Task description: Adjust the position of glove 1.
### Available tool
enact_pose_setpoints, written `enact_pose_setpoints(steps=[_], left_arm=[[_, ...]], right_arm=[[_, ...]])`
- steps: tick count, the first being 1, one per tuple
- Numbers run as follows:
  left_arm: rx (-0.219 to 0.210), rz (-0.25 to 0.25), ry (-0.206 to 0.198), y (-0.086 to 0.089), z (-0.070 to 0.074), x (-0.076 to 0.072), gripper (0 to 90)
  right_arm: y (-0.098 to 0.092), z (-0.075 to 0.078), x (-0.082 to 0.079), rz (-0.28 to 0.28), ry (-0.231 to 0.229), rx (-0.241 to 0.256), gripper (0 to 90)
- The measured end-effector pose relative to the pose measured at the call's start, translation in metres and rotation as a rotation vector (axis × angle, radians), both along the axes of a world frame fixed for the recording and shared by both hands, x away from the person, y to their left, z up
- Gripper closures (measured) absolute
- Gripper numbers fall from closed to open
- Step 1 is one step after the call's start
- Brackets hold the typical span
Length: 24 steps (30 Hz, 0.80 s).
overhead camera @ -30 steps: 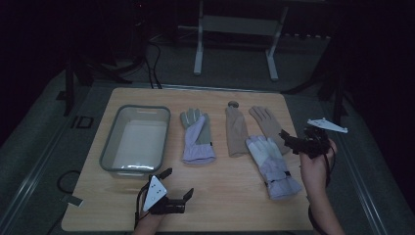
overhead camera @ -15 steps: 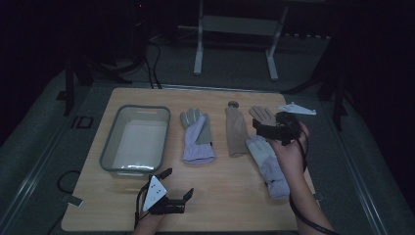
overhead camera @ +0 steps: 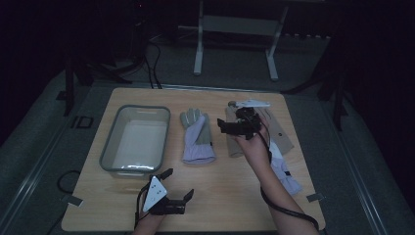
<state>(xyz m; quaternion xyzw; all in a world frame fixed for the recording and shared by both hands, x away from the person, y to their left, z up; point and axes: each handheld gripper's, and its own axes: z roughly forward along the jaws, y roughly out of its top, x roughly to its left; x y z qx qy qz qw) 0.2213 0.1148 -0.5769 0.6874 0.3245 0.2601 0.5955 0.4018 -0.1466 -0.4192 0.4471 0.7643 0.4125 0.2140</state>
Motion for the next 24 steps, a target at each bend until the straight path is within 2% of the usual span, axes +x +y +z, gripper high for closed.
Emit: enact_pose_setpoints(steps=[3, 7, 9, 14, 19, 21, 24], left_arm=[[0.000, 0.000, 0.000, 0.001, 0.000, 0.000, 1.9], [-0.001, -0.003, 0.000, 0.001, 0.000, 0.000, 1.9], [-0.005, -0.003, -0.001, 0.001, 0.000, 0.000, 1.9], [-0.026, -0.009, 0.009, 0.003, 0.000, 0.001, 1.9], [-0.014, -0.015, 0.004, 0.002, 0.000, 0.000, 1.9], [-0.016, -0.015, 0.007, 0.002, 0.000, 0.001, 1.9], [-0.014, -0.017, 0.008, 0.002, 0.000, 0.001, 1.9]], right_arm=[[0.017, -0.006, 0.007, 0.011, 0.006, -0.033, 13.9], [0.037, -0.014, 0.016, 0.038, 0.025, -0.054, 17.5], [0.042, -0.016, 0.018, 0.040, 0.027, -0.059, 17.6], [0.061, -0.031, 0.031, 0.056, 0.030, -0.088, 24.4], [0.069, -0.042, 0.042, 0.060, 0.057, -0.092, 27.8], [0.074, -0.051, 0.051, 0.059, 0.091, -0.092, 28.2], [0.076, -0.055, 0.054, 0.058, 0.095, -0.098, 30.2]])
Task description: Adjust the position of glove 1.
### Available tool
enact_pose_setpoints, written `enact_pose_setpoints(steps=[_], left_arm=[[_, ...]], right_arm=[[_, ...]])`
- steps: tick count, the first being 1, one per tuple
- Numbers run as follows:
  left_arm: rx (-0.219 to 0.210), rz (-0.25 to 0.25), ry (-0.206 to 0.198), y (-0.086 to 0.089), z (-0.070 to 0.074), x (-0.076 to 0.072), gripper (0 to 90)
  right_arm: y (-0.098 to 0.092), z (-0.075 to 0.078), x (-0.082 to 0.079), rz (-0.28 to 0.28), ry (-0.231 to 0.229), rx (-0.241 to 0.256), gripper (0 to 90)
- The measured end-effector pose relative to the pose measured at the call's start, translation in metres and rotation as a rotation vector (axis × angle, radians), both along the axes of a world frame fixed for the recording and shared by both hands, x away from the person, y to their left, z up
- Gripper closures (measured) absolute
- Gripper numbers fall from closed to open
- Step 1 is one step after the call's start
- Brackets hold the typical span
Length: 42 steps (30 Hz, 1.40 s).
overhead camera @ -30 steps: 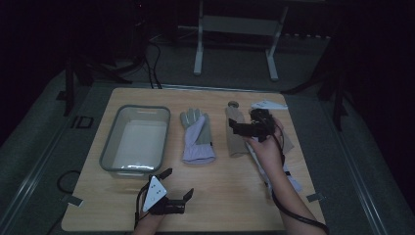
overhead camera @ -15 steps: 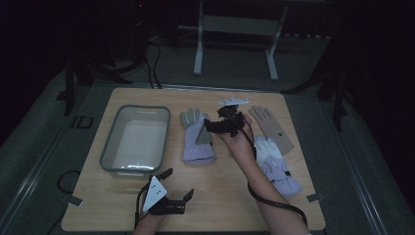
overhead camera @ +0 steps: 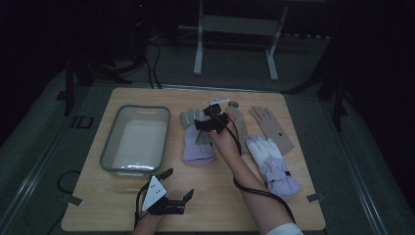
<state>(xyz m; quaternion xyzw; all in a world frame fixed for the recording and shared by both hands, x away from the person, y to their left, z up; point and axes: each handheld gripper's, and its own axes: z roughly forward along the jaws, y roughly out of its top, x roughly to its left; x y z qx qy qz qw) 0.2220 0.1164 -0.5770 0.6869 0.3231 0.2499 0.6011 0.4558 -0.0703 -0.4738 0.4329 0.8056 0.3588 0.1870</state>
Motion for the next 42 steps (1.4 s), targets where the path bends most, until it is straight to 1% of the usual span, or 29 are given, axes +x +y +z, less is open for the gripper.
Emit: enact_pose_setpoints(steps=[1, 3, 4, 5, 7, 8, 9, 11, 12, 15, 16, 17, 19, 21, 22, 24, 26, 28, 29, 30, 31, 33, 34, 36, 38, 39, 41, 42], left_arm=[[0.002, 0.000, -0.002, 0.000, 0.000, 0.000, 1.9], [0.003, 0.001, -0.002, 0.000, 0.000, 0.000, 1.9], [0.003, 0.001, -0.002, 0.000, 0.000, 0.000, 1.9], [0.002, 0.000, -0.001, 0.000, 0.000, 0.000, 1.9], [0.002, -0.001, 0.002, 0.000, 0.000, 0.000, 1.9], [0.002, -0.001, 0.002, 0.000, 0.000, 0.000, 1.9], [0.003, -0.001, 0.003, 0.000, 0.000, 0.000, 1.9], [0.004, -0.001, 0.001, 0.000, 0.000, 0.000, 1.9], [0.004, -0.001, 0.001, 0.000, 0.000, 0.000, 1.9], [0.005, -0.002, 0.002, -0.001, 0.000, 0.000, 1.9], [0.005, -0.002, 0.002, -0.001, 0.000, 0.000, 1.9], [0.005, -0.002, 0.002, -0.001, 0.000, 0.000, 1.9], [0.005, -0.001, 0.002, -0.001, 0.000, 0.000, 1.9], [0.003, -0.003, 0.003, -0.001, 0.000, 0.000, 1.9], [0.003, -0.003, 0.003, -0.001, 0.000, 0.000, 1.9], [0.004, -0.002, 0.003, -0.001, 0.000, 0.000, 1.9], [0.003, -0.001, 0.002, -0.001, 0.000, 0.000, 1.9], [0.002, -0.001, 0.002, -0.001, 0.000, 0.000, 1.9], [0.000, 0.001, 0.004, -0.001, 0.000, 0.000, 1.9], [0.000, 0.000, 0.004, -0.001, 0.000, 0.000, 1.9], [-0.001, 0.001, 0.005, -0.001, 0.000, 0.000, 1.9], [-0.003, 0.001, 0.003, 0.000, 0.000, 0.000, 1.9], [-0.003, 0.002, 0.001, -0.001, 0.000, 0.000, 1.9], [-0.001, 0.001, 0.000, -0.001, 0.000, 0.000, 1.9], [-0.001, -0.003, -0.001, -0.001, 0.000, -0.001, 1.9], [-0.002, -0.002, -0.002, -0.001, 0.000, -0.001, 1.9], [0.001, -0.001, -0.003, -0.001, 0.000, -0.001, 1.9], [0.001, 0.000, -0.004, -0.001, 0.000, -0.001, 1.9]], right_arm=[[0.004, -0.011, 0.009, -0.018, 0.034, -0.006, 32.8], [0.006, -0.018, 0.013, -0.023, 0.059, 0.000, 35.1], [0.006, -0.018, 0.013, -0.023, 0.059, 0.000, 35.1], [0.008, -0.024, 0.015, -0.021, 0.066, -0.013, 38.7], [0.011, -0.031, 0.017, -0.015, 0.088, -0.011, 38.9], [0.011, -0.031, 0.017, -0.015, 0.088, -0.011, 38.9], [0.013, -0.038, 0.017, -0.021, 0.105, -0.016, 38.8], [0.015, -0.046, 0.017, -0.036, 0.129, -0.015, 38.7], [0.016, -0.050, 0.016, -0.038, 0.141, -0.015, 37.0], [0.021, -0.065, 0.015, -0.035, 0.168, -0.045, 35.8], [0.022, -0.067, 0.014, -0.028, 0.161, -0.051, 37.0], [0.022, -0.067, 0.014, -0.032, 0.161, -0.044, 41.6], [0.022, -0.067, 0.012, -0.041, 0.188, -0.012, 52.9], [0.022, -0.066, 0.011, -0.039, 0.194, -0.001, 64.9], [0.021, -0.066, 0.009, -0.047, 0.197, 0.011, 71.0], [0.019, -0.066, 0.007, -0.056, 0.201, 0.036, 77.5], [0.016, -0.066, 0.005, -0.061, 0.205, 0.063, 81.2], [0.015, -0.065, 0.004, -0.065, 0.204, 0.072, 81.9], [0.013, -0.061, 0.000, -0.067, 0.207, 0.081, 83.0], [0.012, -0.058, -0.003, -0.072, 0.190, 0.068, 83.1], [0.011, -0.055, -0.007, -0.077, 0.178, 0.067, 83.2], [0.007, -0.048, -0.014, -0.070, 0.167, 0.073, 83.3], [0.005, -0.044, -0.018, -0.067, 0.153, 0.072, 83.3], [0.000, -0.034, -0.026, -0.065, 0.143, 0.070, 83.3], [-0.004, -0.025, -0.035, -0.066, 0.125, 0.053, 83.3], [-0.006, -0.021, -0.039, -0.072, 0.114, 0.058, 83.4], [-0.010, -0.015, -0.048, -0.076, 0.093, 0.048, 83.3], [-0.012, -0.013, -0.053, -0.088, 0.095, 0.063, 83.4]])
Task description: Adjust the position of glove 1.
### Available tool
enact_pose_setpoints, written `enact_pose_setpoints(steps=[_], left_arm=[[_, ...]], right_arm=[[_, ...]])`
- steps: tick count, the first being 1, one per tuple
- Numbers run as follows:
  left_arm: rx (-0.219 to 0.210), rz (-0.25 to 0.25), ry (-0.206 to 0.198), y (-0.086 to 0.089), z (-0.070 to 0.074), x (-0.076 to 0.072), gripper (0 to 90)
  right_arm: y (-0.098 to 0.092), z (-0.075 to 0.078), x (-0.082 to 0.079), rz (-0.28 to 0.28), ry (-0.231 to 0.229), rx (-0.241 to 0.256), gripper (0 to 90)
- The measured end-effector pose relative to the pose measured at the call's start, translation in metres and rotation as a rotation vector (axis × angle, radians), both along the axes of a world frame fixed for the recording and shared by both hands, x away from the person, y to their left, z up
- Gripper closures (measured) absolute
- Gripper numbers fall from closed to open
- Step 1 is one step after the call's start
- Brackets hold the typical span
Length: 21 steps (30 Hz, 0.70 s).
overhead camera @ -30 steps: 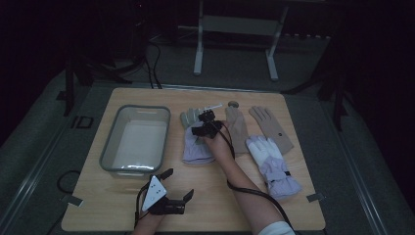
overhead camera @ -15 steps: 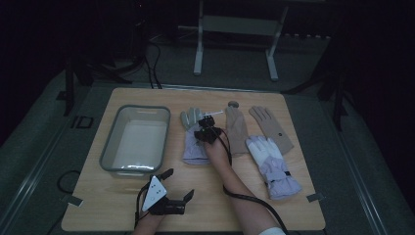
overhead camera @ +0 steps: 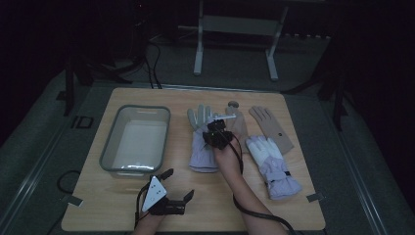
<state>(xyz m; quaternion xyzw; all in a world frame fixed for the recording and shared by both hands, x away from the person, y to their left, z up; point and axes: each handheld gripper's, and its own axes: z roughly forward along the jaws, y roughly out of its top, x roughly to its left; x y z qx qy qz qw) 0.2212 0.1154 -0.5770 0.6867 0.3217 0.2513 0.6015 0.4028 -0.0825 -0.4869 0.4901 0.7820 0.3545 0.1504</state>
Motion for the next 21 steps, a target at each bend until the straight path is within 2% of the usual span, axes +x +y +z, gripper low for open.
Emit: enact_pose_setpoints(steps=[4, 5, 8, 10, 16, 18, 21], left_arm=[[0.000, 0.002, -0.001, 0.000, 0.000, 0.000, 1.9], [0.001, 0.002, -0.003, 0.000, 0.000, 0.000, 1.9], [0.002, 0.001, -0.002, 0.000, 0.000, 0.000, 1.9], [0.003, 0.001, -0.002, 0.000, 0.000, 0.000, 1.9], [0.001, 0.000, 0.001, 0.000, 0.000, 0.000, 1.9], [-0.001, 0.001, 0.002, 0.000, 0.000, 0.000, 1.9], [0.000, 0.001, 0.001, 0.000, 0.000, 0.000, 1.9]], right_arm=[[-0.004, 0.000, -0.013, -0.003, 0.006, 0.010, 83.3], [-0.004, -0.005, -0.020, -0.007, 0.008, -0.004, 83.3], [-0.006, -0.012, -0.023, -0.009, 0.024, -0.014, 83.2], [-0.006, -0.015, -0.023, -0.009, 0.030, -0.017, 83.2], [-0.006, -0.041, -0.016, -0.017, 0.090, -0.051, 81.2], [-0.008, -0.045, -0.015, -0.017, 0.101, -0.035, 80.0], [-0.008, -0.047, -0.014, -0.010, 0.099, -0.037, 77.2]])
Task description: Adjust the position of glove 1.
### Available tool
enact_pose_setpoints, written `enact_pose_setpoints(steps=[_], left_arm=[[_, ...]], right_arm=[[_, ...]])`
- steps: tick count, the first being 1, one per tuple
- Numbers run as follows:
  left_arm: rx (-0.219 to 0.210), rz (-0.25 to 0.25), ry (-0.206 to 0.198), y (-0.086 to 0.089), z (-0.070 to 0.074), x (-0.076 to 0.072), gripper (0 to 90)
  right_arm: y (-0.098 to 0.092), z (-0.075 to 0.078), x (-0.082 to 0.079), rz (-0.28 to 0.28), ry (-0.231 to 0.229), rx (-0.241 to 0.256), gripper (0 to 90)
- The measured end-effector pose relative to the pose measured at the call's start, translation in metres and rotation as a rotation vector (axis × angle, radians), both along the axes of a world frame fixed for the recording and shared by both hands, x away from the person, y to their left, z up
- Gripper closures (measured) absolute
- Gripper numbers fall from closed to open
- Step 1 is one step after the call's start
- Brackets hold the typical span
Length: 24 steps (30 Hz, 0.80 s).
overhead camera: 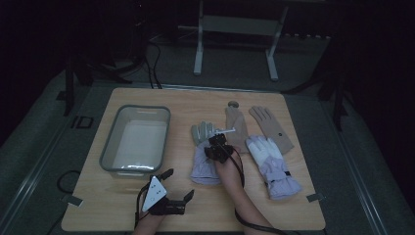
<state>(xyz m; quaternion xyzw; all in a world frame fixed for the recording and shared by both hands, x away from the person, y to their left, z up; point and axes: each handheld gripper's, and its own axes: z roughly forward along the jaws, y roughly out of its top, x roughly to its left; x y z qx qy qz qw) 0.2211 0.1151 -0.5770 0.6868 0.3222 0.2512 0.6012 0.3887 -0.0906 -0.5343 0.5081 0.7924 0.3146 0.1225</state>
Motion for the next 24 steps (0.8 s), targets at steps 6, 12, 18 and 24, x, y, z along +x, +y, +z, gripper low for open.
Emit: enact_pose_setpoints(steps=[6, 12, 18, 24], left_arm=[[-0.003, 0.000, 0.002, 0.000, 0.000, 0.000, 1.9], [-0.001, 0.000, -0.001, 0.000, 0.000, 0.000, 1.9], [-0.001, -0.001, 0.001, 0.000, 0.000, 0.000, 1.9], [0.001, 0.000, -0.001, 0.000, 0.000, 0.000, 1.9]], right_arm=[[-0.003, 0.002, 0.002, 0.022, 0.007, 0.014, 66.7], [-0.010, 0.015, 0.002, 0.055, -0.026, 0.001, 45.9], [-0.022, 0.036, -0.001, 0.077, -0.065, -0.007, 40.0], [-0.040, 0.063, -0.006, 0.074, -0.100, 0.006, 40.2]])
